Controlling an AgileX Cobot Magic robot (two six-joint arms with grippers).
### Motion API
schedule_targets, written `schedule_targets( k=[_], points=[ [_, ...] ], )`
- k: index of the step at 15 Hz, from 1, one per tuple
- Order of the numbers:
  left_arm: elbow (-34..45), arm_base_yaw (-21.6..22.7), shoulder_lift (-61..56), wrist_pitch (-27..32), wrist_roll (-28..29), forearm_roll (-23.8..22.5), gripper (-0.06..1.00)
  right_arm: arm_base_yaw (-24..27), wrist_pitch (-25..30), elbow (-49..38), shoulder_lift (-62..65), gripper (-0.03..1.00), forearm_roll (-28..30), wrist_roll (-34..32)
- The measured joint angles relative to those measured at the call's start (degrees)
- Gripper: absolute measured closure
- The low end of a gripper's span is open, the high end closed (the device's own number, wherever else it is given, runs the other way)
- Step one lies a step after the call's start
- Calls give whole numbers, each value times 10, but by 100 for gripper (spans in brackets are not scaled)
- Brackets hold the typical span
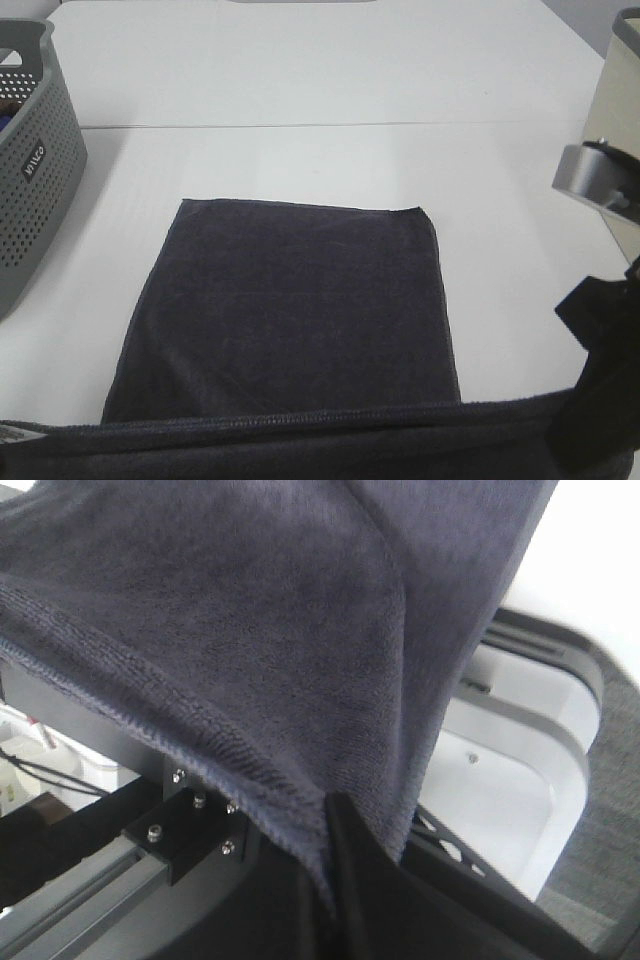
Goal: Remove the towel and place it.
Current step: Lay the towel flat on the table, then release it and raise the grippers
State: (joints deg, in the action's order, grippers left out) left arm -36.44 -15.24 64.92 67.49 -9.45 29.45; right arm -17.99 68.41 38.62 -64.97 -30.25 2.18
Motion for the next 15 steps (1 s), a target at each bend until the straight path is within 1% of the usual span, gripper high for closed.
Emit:
schedule_targets(
  k=[4, 7, 8, 10, 13, 14, 15],
  points=[
    [11, 1, 0, 3, -2, 6, 94, 1, -2, -25, -2, 96, -9, 9],
    [12, 3, 31, 7, -6, -1, 94, 1, -19, -25, -68, 96, -18, 48],
    [12, 3, 31, 7, -6, -1, 94, 1, -19, -25, -68, 96, -18, 48],
    [13, 3, 80, 7, -13, -9, 94, 1, -23, -25, -124, 96, -28, 81],
    [14, 4, 155, 8, -34, -10, 94, 1, -27, -26, -212, 96, -33, 111],
    [13, 5, 204, 7, -39, -9, 94, 1, -38, -26, -271, 96, -37, 129],
    [5, 5, 223, 7, -42, -9, 94, 1, -44, -26, -295, 96, -38, 135]
  ],
)
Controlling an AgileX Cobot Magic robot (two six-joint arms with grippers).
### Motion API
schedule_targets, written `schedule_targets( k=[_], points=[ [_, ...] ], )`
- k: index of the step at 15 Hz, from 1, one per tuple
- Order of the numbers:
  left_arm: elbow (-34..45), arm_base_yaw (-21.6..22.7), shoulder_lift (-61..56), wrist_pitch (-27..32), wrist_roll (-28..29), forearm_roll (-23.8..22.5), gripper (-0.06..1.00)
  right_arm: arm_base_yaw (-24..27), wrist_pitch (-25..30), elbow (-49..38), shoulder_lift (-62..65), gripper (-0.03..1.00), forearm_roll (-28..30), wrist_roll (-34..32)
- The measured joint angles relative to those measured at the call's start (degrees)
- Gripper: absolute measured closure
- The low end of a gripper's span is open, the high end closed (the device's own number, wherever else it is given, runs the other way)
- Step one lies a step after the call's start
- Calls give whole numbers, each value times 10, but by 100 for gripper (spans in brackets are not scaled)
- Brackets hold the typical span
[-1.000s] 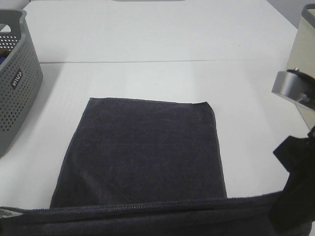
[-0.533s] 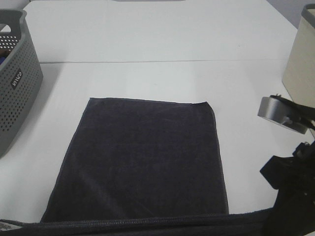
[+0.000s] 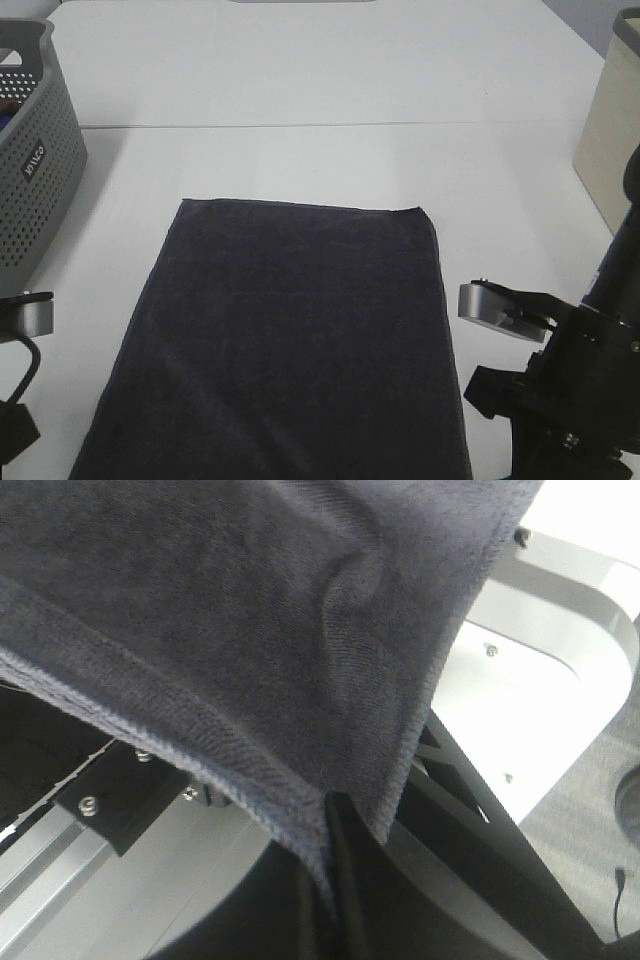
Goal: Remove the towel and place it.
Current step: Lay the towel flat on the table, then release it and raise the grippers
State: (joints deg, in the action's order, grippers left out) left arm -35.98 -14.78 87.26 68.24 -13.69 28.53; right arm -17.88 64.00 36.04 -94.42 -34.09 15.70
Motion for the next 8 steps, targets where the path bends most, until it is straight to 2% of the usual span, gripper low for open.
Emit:
schedule_targets(
  k=[3, 8],
  points=[
    [-32, -3, 58, 0, -9, -3, 94, 1, -14, 1, -56, 96, 1, 11],
    [-86, -83, 142, -3, -11, -33, 94, 6, -27, 1, -73, 96, 32, 21]
  ],
)
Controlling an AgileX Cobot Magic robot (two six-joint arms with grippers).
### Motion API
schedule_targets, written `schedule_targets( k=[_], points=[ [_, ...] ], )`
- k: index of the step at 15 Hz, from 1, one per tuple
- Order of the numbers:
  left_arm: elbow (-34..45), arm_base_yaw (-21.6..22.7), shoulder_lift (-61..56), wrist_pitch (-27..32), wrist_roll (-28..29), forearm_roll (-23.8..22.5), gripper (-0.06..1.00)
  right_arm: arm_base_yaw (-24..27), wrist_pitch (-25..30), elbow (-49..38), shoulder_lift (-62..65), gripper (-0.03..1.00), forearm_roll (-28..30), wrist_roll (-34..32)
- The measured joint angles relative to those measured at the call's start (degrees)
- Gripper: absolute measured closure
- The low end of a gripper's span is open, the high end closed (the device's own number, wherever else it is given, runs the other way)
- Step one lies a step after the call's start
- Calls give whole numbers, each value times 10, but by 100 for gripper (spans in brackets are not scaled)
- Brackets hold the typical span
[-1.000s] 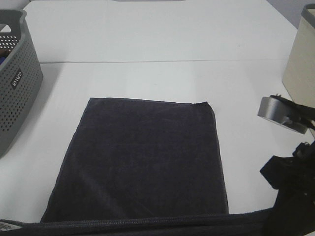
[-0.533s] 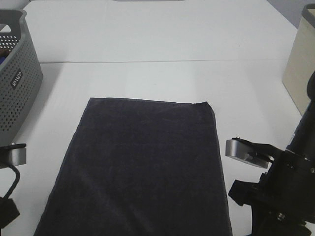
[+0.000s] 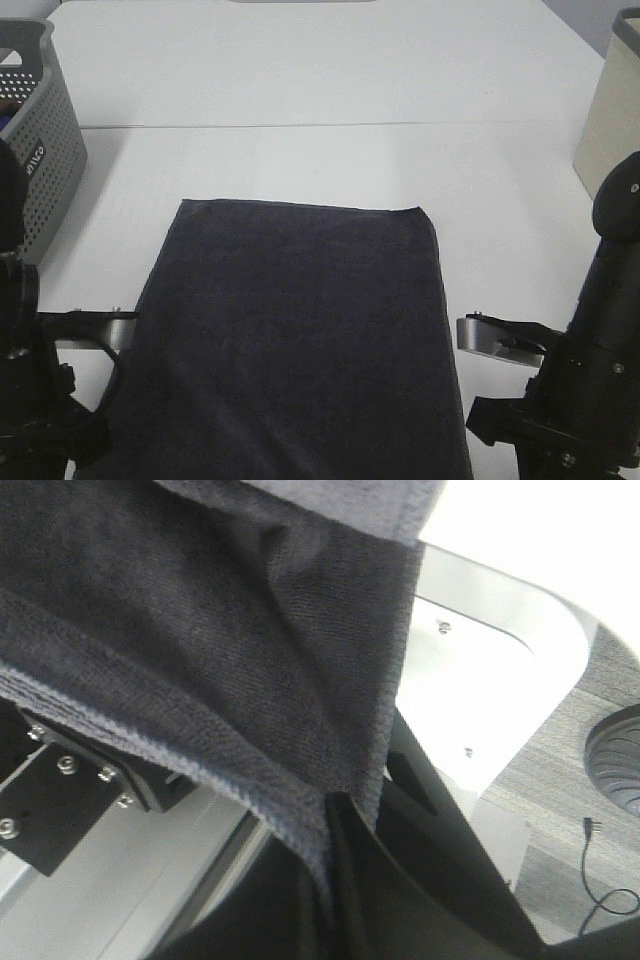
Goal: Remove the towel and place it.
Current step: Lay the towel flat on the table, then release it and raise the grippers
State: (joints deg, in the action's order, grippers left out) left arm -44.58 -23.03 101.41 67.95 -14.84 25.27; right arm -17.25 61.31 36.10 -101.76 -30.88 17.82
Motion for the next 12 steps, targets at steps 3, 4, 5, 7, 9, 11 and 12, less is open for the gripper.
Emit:
schedule_targets(
  k=[3, 4, 5, 7, 9, 11, 12],
  points=[
    [-19, -29, 9, -4, 13, -14, 94, 0, -3, 0, 0, 96, 11, 0],
    [-19, -39, 9, -5, 21, -17, 94, 0, -3, 0, 0, 96, 14, 0],
    [-19, -49, 9, -6, 28, -19, 94, 0, -3, 0, 0, 96, 17, 0],
    [-19, -70, 9, -9, 40, -24, 94, 0, -3, 0, 0, 93, 22, 0],
    [-19, -84, 9, -10, 48, -25, 94, 0, -3, 0, 0, 87, 29, 0],
    [-19, -88, 9, -10, 53, -27, 93, 0, -3, -2, 0, 80, 29, 2],
    [-19, -88, 9, -10, 53, -26, 89, 0, -3, -2, 0, 76, 21, 6]
  ],
)
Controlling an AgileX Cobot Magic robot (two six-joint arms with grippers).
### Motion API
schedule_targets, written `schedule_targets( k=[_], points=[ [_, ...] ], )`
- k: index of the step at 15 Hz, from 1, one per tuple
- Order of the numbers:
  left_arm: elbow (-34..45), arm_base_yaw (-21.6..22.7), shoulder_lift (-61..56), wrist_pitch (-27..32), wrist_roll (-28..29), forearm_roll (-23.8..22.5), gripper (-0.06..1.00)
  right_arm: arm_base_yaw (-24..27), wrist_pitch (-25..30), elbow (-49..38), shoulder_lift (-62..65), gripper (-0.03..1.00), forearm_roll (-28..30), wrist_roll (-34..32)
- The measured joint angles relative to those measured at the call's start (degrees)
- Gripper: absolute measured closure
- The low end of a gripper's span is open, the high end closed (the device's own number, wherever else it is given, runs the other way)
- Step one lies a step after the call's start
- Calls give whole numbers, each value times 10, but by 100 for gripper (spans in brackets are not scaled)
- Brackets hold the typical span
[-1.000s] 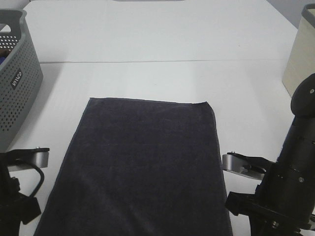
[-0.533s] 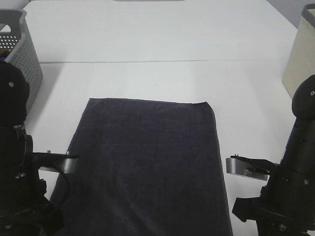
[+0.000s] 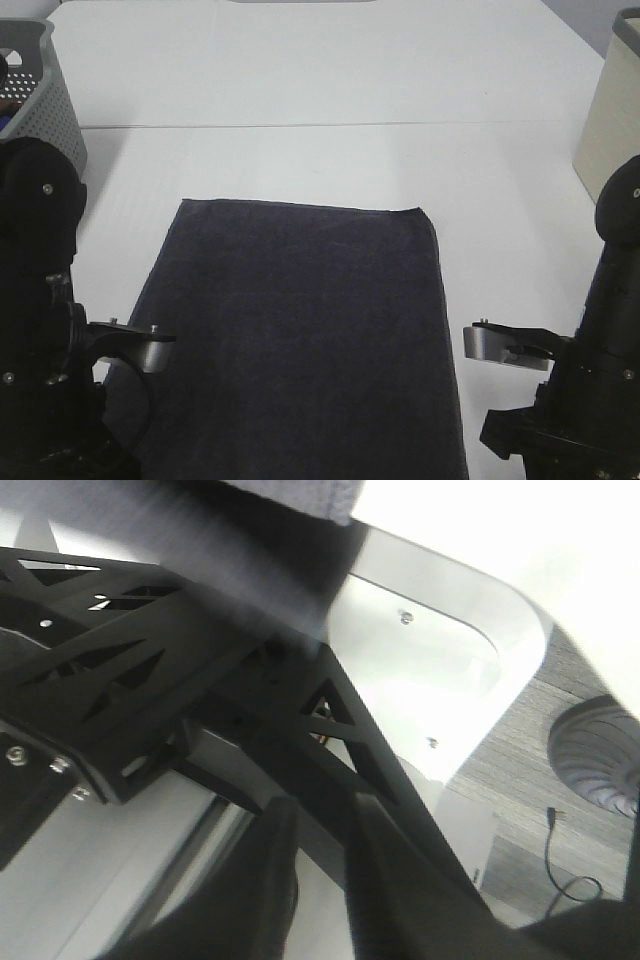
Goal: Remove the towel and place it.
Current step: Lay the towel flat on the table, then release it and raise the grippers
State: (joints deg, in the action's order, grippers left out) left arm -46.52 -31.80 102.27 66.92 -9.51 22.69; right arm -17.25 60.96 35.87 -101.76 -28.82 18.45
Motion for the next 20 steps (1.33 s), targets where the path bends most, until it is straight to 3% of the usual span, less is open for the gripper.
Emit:
schedule_targets(
  k=[2, 5, 7, 13, 16, 18, 20],
  points=[
    [0, 0, 0, 0, 2, 8, 73, 0, 1, 0, 0, 63, -25, 18],
    [-10, 0, 0, 4, 14, 38, 28, 0, 1, 0, 0, 35, -31, 28],
    [-22, 0, 0, 19, 14, 46, 9, 0, -1, 0, 12, 29, -31, 28],
    [-107, 0, 1, 23, 1, 42, 5, 1, -33, 40, 103, 27, -18, 21],
    [-188, 3, 1, 24, -2, -11, 5, 3, -65, 128, 132, 27, 66, -48],
    [-232, 29, 1, 24, -1, -36, 5, 32, -53, 191, 126, 27, 74, -62],
    [-275, 91, 5, 23, -8, -44, 5, 95, -44, 244, 102, 27, 34, -40]
  ],
)
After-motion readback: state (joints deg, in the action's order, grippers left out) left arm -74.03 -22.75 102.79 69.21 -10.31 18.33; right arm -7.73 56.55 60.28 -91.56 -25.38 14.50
